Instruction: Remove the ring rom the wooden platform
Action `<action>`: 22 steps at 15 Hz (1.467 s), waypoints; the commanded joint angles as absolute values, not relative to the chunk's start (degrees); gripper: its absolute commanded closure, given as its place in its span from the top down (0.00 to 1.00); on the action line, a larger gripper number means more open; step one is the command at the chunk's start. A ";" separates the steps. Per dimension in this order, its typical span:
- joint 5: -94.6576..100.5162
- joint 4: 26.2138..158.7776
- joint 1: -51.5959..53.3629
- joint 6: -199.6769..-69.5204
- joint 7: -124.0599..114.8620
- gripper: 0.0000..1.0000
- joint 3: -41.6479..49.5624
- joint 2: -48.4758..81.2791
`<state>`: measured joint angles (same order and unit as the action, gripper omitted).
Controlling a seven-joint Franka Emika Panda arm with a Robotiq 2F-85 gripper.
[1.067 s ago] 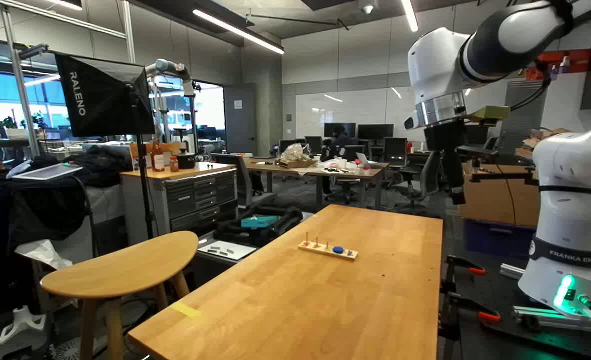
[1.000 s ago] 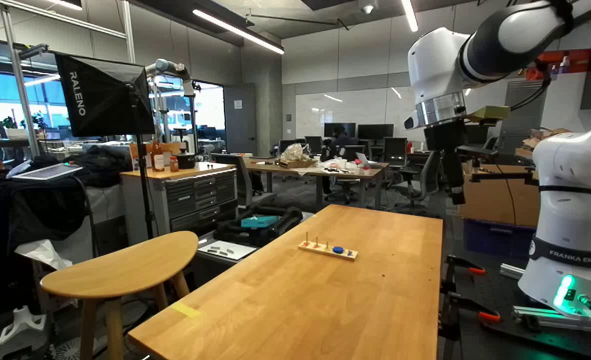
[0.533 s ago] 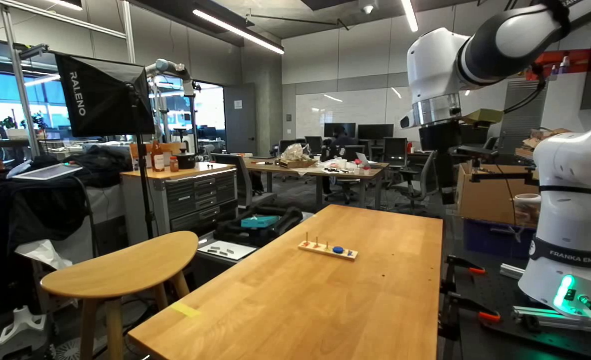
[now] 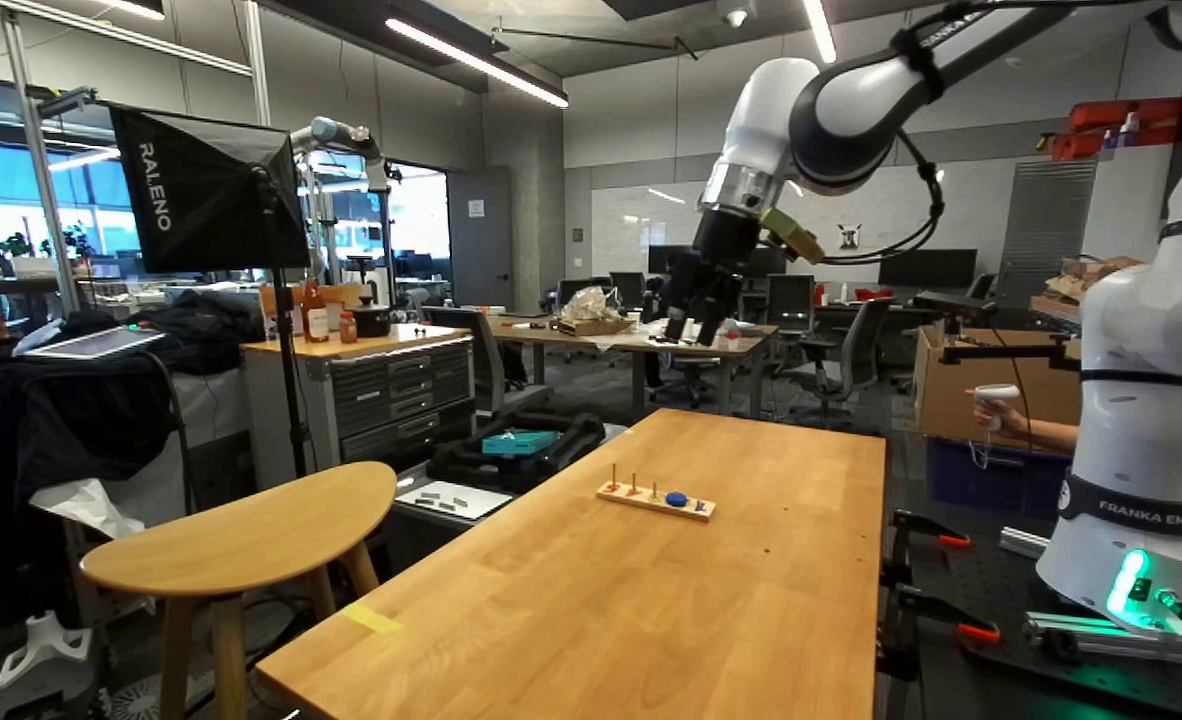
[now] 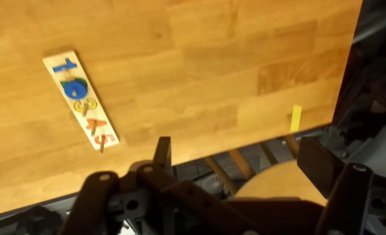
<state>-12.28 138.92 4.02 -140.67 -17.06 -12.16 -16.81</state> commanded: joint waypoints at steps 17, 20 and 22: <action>8.70 123.03 1.36 -143.14 -34.24 1.00 -0.64 6.99; 11.77 123.38 0.78 -143.82 -35.81 1.00 1.47 10.20; 13.01 123.46 0.67 -144.14 -36.22 1.00 3.36 13.12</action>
<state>10.30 124.13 0.13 -143.14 -34.06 0.50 9.18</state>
